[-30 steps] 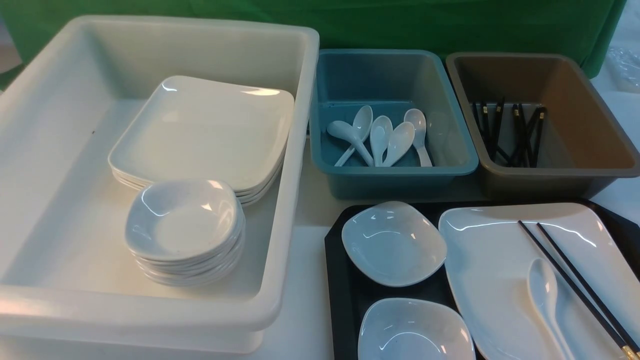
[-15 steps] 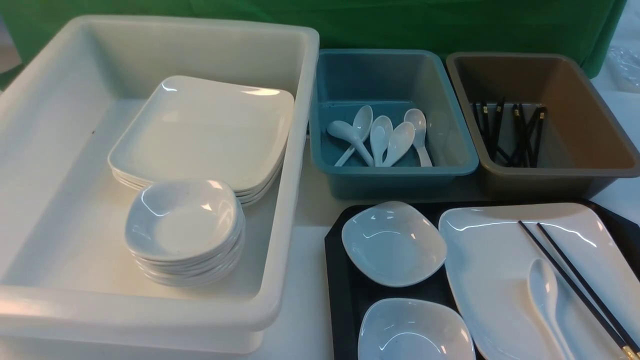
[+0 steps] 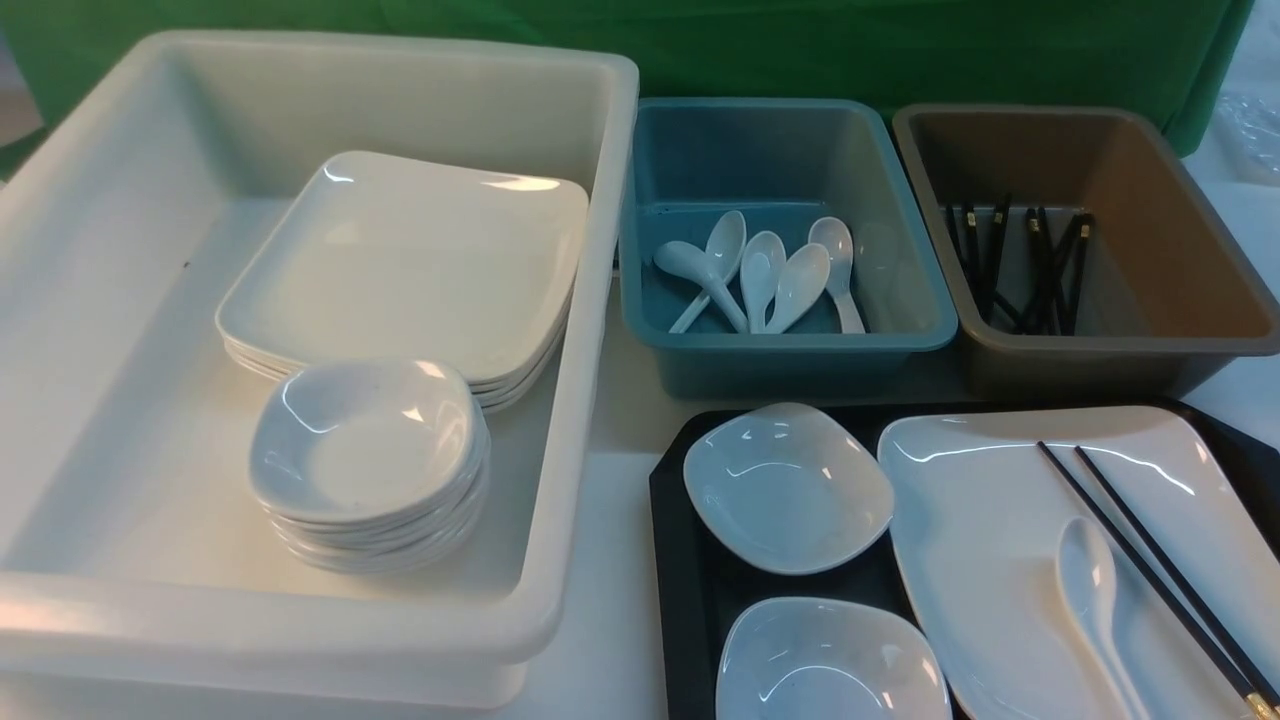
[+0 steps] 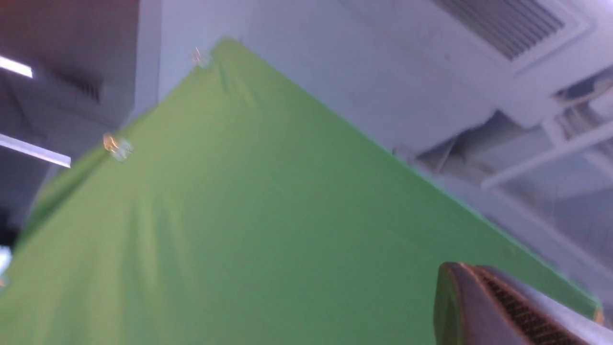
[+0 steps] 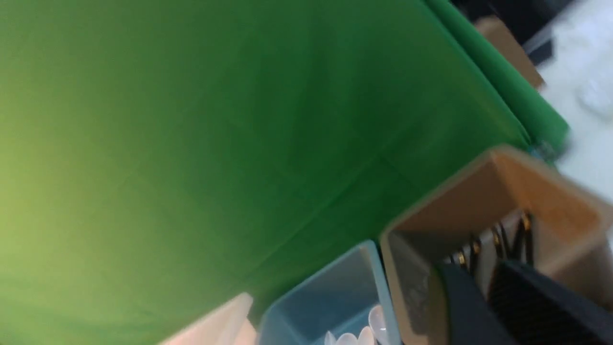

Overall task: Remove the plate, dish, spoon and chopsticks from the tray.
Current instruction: Use the right arm to grab a pair of chopsticks from the plate

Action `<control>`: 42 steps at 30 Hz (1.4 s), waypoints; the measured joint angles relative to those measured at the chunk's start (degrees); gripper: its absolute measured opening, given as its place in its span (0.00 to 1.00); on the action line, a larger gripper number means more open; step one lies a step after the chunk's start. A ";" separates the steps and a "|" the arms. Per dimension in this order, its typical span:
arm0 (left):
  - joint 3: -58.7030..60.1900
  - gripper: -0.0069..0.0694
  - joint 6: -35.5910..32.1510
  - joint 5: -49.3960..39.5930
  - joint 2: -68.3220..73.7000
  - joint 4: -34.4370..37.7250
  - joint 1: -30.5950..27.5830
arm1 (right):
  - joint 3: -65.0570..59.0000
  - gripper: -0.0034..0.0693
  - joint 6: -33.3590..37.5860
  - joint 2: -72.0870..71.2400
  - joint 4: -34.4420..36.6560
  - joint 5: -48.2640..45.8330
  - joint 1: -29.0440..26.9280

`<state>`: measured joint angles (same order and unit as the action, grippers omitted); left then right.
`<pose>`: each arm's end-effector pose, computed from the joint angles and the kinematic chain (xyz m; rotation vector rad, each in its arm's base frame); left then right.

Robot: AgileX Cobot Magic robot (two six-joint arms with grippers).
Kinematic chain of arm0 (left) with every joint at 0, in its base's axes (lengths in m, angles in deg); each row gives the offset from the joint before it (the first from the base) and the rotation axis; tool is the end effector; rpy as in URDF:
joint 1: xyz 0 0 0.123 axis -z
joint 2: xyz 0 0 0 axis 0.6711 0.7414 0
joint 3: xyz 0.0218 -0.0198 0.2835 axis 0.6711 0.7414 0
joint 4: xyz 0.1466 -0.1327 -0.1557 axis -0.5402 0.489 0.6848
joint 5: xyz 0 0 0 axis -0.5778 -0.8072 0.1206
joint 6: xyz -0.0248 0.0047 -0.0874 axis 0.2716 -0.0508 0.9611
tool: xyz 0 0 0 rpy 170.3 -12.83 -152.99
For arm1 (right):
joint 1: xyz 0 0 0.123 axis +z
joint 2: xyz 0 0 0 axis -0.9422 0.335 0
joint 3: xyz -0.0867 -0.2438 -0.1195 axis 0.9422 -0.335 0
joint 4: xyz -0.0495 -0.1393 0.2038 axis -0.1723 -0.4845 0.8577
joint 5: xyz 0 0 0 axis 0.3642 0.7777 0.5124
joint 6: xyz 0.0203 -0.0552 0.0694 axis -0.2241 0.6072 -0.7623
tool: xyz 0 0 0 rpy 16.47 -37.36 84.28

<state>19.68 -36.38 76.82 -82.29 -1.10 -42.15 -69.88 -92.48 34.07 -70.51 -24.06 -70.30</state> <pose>0.0266 0.0036 0.3464 -0.3202 0.9157 -0.5296 0.0389 -0.0001 0.2906 0.3811 1.2245 0.5193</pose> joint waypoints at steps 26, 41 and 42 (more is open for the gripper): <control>-34.91 0.09 -40.24 -74.56 57.32 21.26 11.18 | 45.79 0.09 29.71 73.90 -7.10 -59.64 -6.15; -48.91 0.09 -32.15 -69.01 77.30 7.84 42.46 | 46.20 0.83 32.97 95.22 -8.79 -48.10 -5.51; -49.20 0.09 -32.31 -68.90 77.64 7.84 42.51 | 46.20 0.83 33.06 95.38 -8.79 -48.10 -5.51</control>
<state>-29.52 -68.68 7.92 -4.65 6.74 0.36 -23.68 -59.42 129.45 -79.30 -72.16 -75.81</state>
